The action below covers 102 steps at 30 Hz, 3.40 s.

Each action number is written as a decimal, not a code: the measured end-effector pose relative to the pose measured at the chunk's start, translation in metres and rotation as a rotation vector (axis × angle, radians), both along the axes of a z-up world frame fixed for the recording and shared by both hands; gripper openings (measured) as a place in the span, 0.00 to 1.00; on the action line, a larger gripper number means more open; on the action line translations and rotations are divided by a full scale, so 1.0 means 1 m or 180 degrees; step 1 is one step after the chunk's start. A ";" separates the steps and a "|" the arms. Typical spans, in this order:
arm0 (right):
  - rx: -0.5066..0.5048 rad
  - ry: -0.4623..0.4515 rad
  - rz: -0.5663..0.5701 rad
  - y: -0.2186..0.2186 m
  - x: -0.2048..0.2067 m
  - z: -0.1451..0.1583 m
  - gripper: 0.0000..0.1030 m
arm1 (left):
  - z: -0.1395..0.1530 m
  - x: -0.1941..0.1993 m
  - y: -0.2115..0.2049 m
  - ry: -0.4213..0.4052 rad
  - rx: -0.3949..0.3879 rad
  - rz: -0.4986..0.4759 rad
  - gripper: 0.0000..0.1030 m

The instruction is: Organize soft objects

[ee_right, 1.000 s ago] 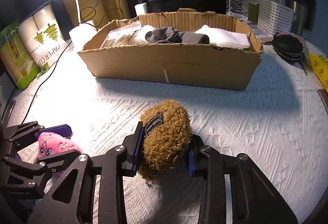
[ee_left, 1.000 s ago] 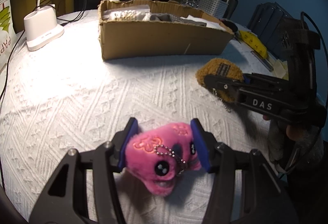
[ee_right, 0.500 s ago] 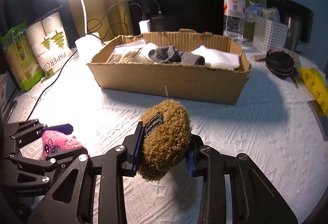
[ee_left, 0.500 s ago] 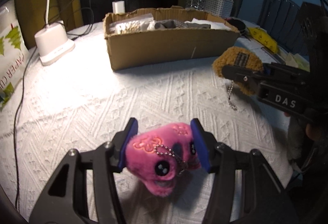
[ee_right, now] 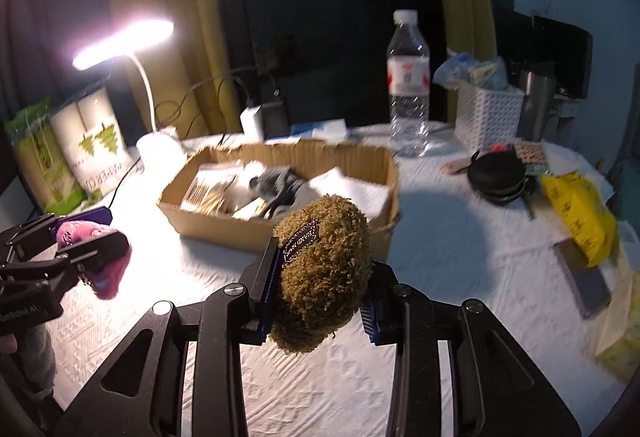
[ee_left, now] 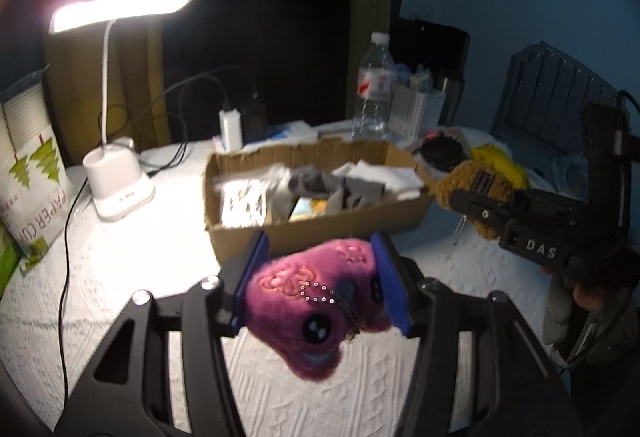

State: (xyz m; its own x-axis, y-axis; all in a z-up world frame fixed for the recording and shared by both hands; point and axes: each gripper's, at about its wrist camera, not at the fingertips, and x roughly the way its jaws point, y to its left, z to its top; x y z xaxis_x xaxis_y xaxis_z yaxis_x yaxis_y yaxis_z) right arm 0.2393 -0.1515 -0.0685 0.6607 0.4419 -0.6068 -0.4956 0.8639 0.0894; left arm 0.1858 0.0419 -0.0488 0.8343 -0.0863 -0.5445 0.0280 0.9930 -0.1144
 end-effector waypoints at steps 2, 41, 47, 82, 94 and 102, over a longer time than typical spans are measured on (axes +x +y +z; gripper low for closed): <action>0.0031 -0.0031 -0.0028 -0.007 0.005 0.005 0.35 | 0.008 0.002 -0.004 -0.0077 -0.0003 -0.0002 0.53; 0.0275 0.0329 0.0503 0.015 0.158 -0.035 0.70 | -0.024 0.155 -0.030 0.0216 0.0012 -0.0043 0.54; 0.0414 0.0256 0.0300 -0.006 0.160 -0.031 0.70 | -0.031 0.163 -0.037 0.0310 0.0001 -0.0067 0.56; 0.0212 -0.0238 0.0087 -0.020 0.041 0.025 0.70 | 0.018 0.033 -0.030 -0.0154 -0.0032 0.0116 0.94; 0.0197 -0.0463 0.0058 -0.015 -0.022 0.049 0.70 | 0.031 -0.024 -0.031 -0.0391 0.0259 0.0366 0.95; 0.0187 -0.0670 0.0105 -0.012 -0.059 0.076 0.70 | 0.057 -0.063 -0.036 -0.0679 0.0383 0.0424 0.95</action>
State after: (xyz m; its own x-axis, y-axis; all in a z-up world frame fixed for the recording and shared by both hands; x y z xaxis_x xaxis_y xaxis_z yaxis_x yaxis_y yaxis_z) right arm 0.1807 -0.1633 0.0076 0.7548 0.4958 -0.4295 -0.5365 0.8434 0.0307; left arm 0.1227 0.0061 0.0082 0.9309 0.0865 -0.3549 -0.0930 0.9957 -0.0011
